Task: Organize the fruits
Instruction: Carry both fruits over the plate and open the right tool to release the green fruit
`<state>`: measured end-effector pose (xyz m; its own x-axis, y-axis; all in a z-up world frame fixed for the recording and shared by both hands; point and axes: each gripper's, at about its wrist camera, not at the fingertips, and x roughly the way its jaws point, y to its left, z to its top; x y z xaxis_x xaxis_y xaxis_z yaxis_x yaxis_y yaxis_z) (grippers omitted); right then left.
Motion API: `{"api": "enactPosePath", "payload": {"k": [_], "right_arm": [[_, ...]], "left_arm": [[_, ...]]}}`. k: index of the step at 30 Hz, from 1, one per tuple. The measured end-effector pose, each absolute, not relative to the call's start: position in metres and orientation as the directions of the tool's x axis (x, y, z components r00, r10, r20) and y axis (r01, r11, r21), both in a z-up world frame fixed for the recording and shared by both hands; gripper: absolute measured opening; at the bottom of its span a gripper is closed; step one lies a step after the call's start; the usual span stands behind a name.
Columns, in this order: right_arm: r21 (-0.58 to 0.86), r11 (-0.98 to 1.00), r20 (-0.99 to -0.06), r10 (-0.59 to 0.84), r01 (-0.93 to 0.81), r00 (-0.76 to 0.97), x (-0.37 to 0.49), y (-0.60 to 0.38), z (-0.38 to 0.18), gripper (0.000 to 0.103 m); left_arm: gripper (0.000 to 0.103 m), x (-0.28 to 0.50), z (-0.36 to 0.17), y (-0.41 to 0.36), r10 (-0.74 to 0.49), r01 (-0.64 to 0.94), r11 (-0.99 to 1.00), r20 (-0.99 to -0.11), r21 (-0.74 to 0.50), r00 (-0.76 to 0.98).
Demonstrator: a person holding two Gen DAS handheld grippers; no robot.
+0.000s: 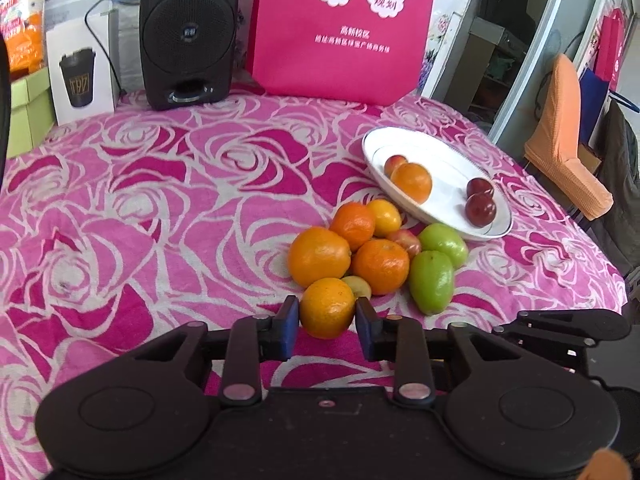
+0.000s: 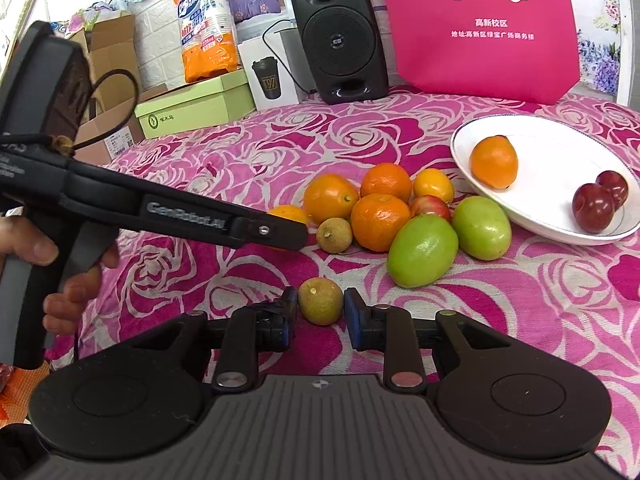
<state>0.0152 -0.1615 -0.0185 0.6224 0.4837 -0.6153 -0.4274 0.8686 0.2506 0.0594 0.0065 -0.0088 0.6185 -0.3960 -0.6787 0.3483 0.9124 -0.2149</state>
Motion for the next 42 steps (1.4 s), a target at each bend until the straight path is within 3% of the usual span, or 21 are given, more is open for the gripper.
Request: {"api": "enactPosePath", "payload": {"k": [18,29,42], "right_arm": [[0.194,0.945,-0.545,0.327,-0.264,0.772,0.025,-0.223,0.006,0.045],[0.162,0.977,-0.529,0.202,-0.136,0.825,0.046,-0.262,0.003,0.045],[0.176,0.975,-0.562,0.214,-0.138,0.799,0.072,-0.268,-0.021,0.045]], "left_arm": [[0.103,0.079,0.032,-0.059,-0.522,0.519,0.833,-0.586,-0.192,0.621],[0.103,0.122,0.016,-0.095,-0.547,0.541,0.812,-0.612,-0.220,0.571],[0.103,0.152,-0.010,-0.114,-0.525,0.546,0.812,-0.667,-0.206,0.530]]}}
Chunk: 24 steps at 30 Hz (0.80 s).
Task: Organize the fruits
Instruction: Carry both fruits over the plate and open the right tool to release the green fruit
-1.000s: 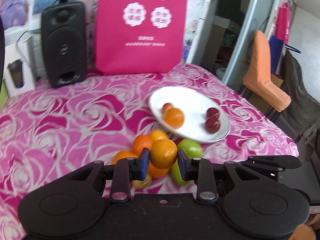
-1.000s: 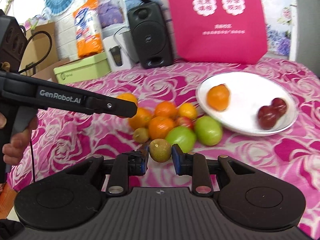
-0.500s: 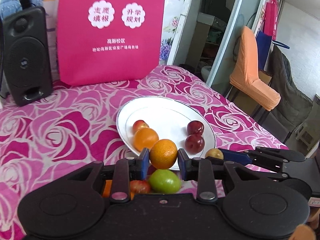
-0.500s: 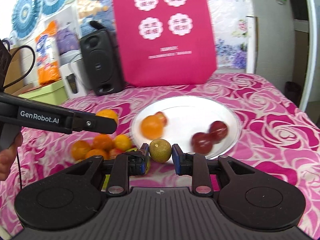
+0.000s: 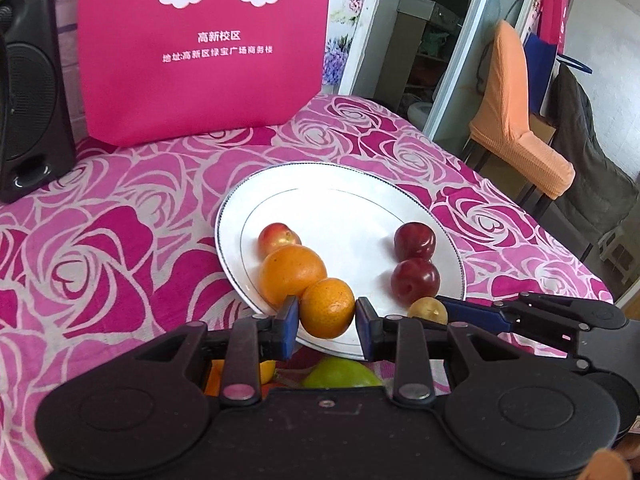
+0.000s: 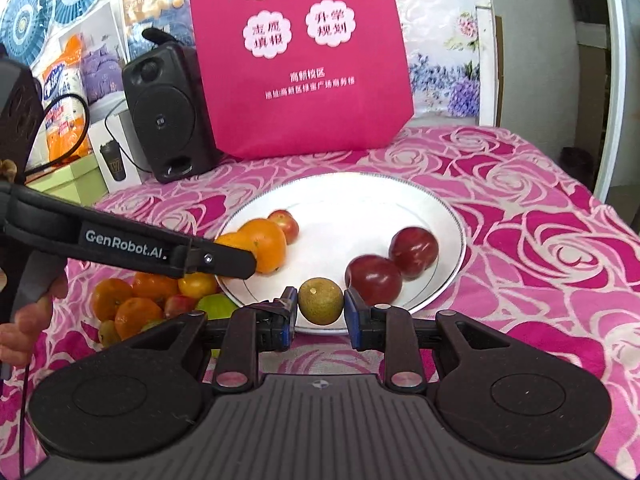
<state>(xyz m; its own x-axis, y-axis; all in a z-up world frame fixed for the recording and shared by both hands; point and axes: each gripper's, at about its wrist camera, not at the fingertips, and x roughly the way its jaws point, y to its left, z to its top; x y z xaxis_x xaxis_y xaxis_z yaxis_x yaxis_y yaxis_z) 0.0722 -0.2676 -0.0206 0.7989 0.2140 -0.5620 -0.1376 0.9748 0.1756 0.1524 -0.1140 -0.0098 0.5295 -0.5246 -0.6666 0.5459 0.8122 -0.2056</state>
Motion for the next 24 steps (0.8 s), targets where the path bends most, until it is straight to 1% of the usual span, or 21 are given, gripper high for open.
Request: {"api": "enactPosePath", "payload": {"k": [16,19,24], "right_arm": [[0.158,0.973,-0.573,0.229,-0.168,0.787,0.085,-0.260,-0.025,0.045],[0.150,0.974,-0.572,0.225,-0.169,0.789,0.085,-0.259,-0.024,0.047],[0.158,0.973,-0.558,0.228,-0.167,0.798,0.081,-0.260,-0.022,0.056]], "left_arm": [[0.103,0.160,-0.019,-0.120,-0.553,0.569,0.790,-0.668,-0.229,0.499],[0.103,0.159,-0.018,-0.118,-0.552,0.561,0.794,-0.663,-0.233,0.506],[0.103,0.153,-0.007,-0.112,-0.566,0.559,0.792,-0.638,-0.246,0.522]]}}
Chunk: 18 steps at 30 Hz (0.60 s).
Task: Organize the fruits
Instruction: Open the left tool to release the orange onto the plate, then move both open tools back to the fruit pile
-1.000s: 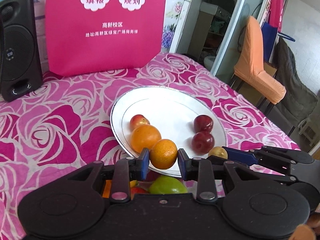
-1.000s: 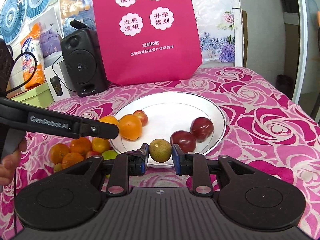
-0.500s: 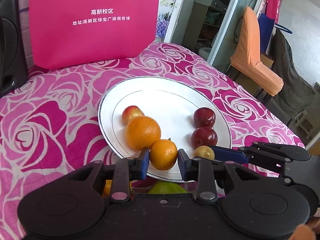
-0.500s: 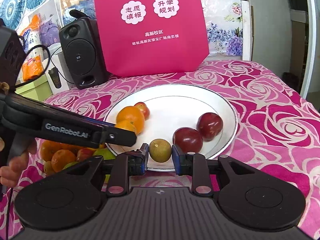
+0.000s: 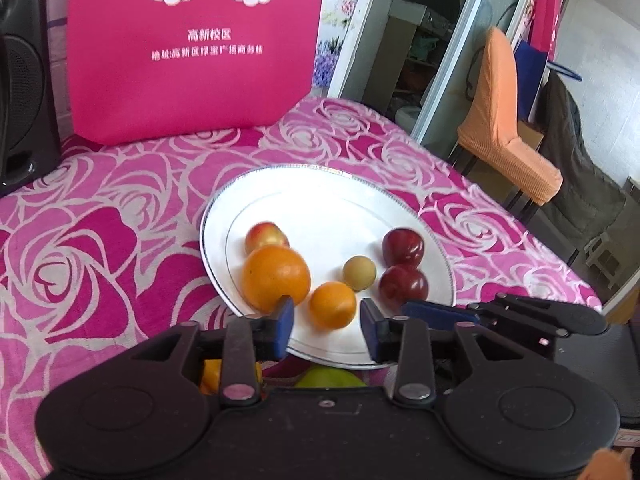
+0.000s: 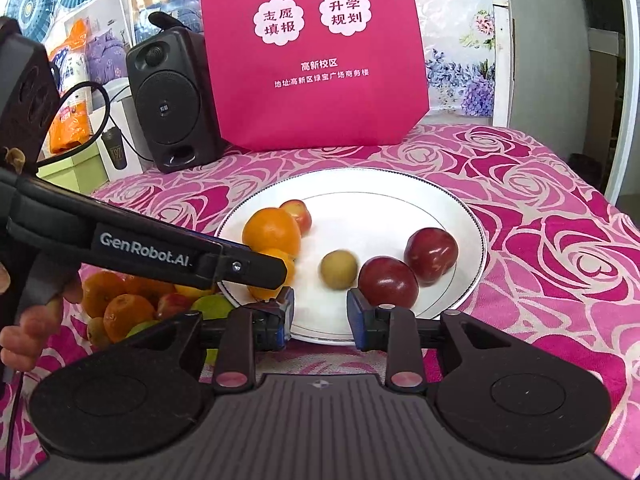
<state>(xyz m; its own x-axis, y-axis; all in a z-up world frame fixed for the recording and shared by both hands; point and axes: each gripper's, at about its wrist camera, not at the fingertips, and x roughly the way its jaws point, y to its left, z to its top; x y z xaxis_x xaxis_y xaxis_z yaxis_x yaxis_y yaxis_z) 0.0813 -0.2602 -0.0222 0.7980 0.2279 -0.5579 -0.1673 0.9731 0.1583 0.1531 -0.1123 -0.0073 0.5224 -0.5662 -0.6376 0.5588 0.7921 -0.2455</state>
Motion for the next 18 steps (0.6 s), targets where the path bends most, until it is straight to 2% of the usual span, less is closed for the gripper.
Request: {"api": "enactPosePath", "payload": {"k": [5,7,11,18], "right_arm": [[0.164,0.971,-0.542,0.234,-0.172,0.807,0.077,-0.259,-0.019,0.069],[0.162,0.972,-0.535,0.234,-0.173,0.812,0.075,-0.259,-0.017,0.078],[0.151,0.974,-0.517,0.223,-0.169,0.826,0.069,-0.257,-0.014,0.103],[0.144,0.976,-0.519,0.217,-0.166,0.827,0.067,-0.253,-0.011,0.103]], "left_arm": [[0.103,0.144,0.007,-0.106,-0.574,0.552,0.796,-0.597,-0.248,0.560],[0.103,0.140,0.010,-0.103,-0.579,0.549,0.796,-0.584,-0.255,0.569],[0.103,0.131,0.018,-0.096,-0.556,0.517,0.820,-0.558,-0.246,0.616],[0.103,0.118,0.025,-0.084,-0.518,0.479,0.848,-0.544,-0.226,0.660]]}}
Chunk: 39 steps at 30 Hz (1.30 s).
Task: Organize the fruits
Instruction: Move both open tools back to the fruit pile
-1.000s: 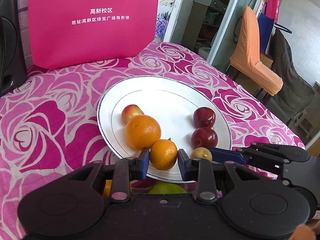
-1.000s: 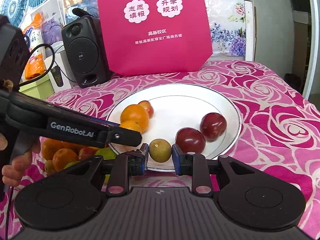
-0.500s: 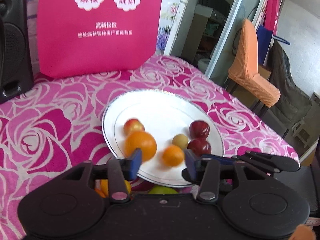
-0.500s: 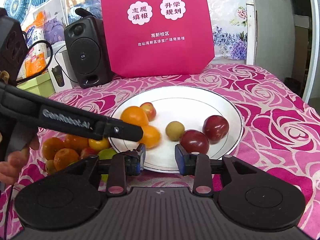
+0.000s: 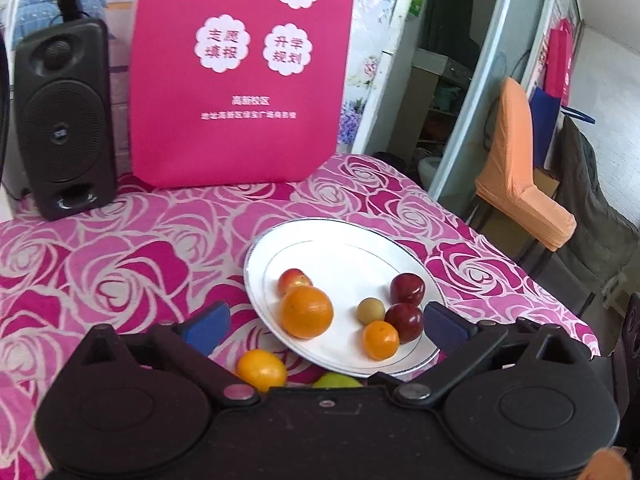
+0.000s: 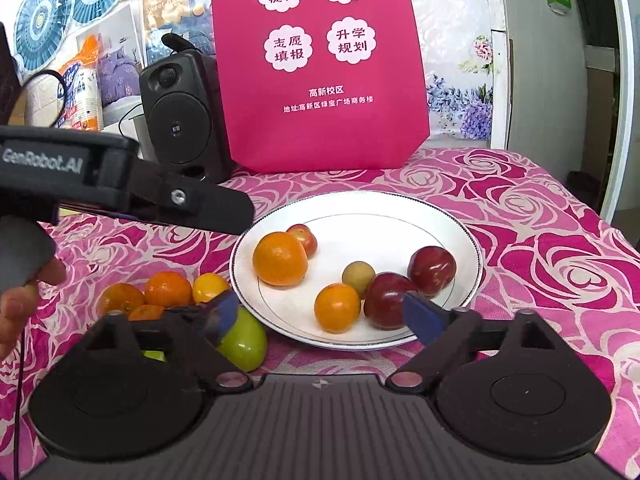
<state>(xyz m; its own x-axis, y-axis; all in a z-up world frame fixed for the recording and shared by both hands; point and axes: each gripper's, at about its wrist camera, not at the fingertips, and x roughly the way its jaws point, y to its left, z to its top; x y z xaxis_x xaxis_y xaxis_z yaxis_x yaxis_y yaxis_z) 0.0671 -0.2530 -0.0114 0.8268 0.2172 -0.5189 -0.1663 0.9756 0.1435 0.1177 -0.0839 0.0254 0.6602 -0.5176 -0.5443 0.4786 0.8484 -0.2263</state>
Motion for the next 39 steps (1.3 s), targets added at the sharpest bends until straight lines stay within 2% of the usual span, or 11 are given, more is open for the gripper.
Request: {"api": "enactPosePath", "payload": {"k": [10,23,27,39], "right_arm": [[0.183,0.969,-0.507,0.236,-0.165,0.829,0.047,-0.252,0.000,0.103],[0.203,0.955,-0.475,0.288,-0.215,0.832,0.019,-0.246,0.020,0.103],[0.200,0.952,-0.465,0.302,-0.233,0.832,0.011,-0.241,0.026,0.103],[0.166,0.944,-0.358,0.327,-0.285,0.874,-0.015,-0.236,0.060,0.103]], "left_arm": [[0.103,0.088,0.035,-0.047,-0.453,0.399,0.890,-0.531,-0.220,0.716],[0.103,0.054,0.034,-0.016,-0.375,0.343,0.924,-0.574,-0.169,0.728],[0.103,0.043,0.041,-0.009,-0.372,0.334,0.926,-0.565,-0.174,0.736],[0.103,0.003,0.070,0.002,-0.360,0.333,0.932,-0.496,-0.145,0.790]]}}
